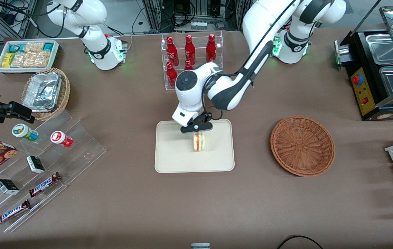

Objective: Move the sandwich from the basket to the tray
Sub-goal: 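Carry the sandwich with the left gripper over the white tray, then lower the sandwich onto the tray and open the left gripper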

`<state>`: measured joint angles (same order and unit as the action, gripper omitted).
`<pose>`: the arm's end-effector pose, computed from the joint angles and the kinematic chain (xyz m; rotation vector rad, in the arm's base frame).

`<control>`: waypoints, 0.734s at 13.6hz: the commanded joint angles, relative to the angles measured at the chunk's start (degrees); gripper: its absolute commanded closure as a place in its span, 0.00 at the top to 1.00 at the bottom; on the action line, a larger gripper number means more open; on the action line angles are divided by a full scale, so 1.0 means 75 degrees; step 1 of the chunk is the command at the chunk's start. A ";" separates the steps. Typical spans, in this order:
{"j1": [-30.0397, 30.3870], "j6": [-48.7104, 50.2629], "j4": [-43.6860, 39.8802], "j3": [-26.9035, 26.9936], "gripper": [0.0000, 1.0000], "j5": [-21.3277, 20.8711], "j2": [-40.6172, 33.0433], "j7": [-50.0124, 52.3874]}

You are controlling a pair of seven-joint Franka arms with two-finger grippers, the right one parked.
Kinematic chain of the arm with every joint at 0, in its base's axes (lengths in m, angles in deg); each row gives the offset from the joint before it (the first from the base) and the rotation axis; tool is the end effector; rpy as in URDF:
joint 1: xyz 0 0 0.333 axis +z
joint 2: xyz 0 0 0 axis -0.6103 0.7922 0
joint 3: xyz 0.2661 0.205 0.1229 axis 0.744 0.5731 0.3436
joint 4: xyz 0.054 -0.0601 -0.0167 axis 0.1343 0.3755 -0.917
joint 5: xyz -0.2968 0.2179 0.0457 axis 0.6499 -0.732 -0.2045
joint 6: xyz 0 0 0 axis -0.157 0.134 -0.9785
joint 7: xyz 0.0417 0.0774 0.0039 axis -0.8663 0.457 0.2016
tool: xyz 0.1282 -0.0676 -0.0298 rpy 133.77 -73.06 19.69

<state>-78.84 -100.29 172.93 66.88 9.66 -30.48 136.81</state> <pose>0.4792 -0.5421 0.2856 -3.0788 -0.1543 -0.0654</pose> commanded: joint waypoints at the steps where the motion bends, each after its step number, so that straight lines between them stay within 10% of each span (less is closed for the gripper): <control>1: -0.0163 -0.0007 -0.0452 0.0112 0.00 -0.0169 0.0345 -0.0026; 8: -0.0420 -0.0147 -0.0699 0.0123 0.00 -0.0533 0.0814 0.0091; 9: -0.0420 -0.0171 -0.0699 0.0123 0.12 -0.0533 0.0861 0.0091; 10: -0.0420 -0.0218 -0.0688 0.0123 0.48 -0.0544 0.0885 0.0091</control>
<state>-81.08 -101.76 169.74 67.01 6.81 -25.04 136.72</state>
